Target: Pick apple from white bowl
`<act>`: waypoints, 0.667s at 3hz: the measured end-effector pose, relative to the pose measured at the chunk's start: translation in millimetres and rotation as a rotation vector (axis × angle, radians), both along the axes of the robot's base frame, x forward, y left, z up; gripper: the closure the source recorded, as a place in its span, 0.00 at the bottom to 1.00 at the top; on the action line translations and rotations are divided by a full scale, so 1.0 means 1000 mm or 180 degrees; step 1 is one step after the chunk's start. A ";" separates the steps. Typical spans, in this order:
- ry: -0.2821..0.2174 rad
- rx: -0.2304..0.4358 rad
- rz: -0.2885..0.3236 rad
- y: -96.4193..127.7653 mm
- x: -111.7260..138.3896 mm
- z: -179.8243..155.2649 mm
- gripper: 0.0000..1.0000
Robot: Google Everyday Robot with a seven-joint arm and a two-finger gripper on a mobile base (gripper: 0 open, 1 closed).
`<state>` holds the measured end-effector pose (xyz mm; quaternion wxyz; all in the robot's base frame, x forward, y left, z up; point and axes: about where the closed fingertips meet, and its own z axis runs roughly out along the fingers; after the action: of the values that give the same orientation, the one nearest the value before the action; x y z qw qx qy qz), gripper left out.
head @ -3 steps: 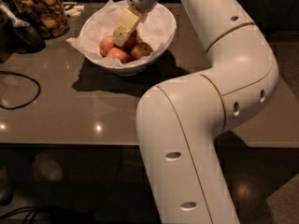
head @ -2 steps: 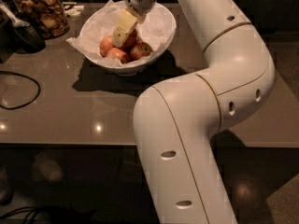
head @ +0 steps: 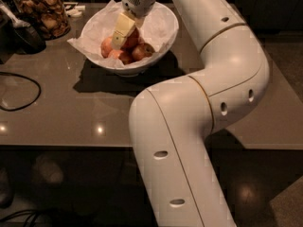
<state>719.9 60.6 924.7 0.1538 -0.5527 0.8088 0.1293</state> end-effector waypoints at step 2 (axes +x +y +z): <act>0.0077 -0.0038 -0.0028 0.000 0.003 -0.013 0.32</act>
Offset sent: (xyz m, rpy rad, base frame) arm -0.0187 -0.0350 -0.0016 -0.1267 0.2023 0.0411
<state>723.0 60.6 912.0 0.1413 -0.5485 0.8137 0.1305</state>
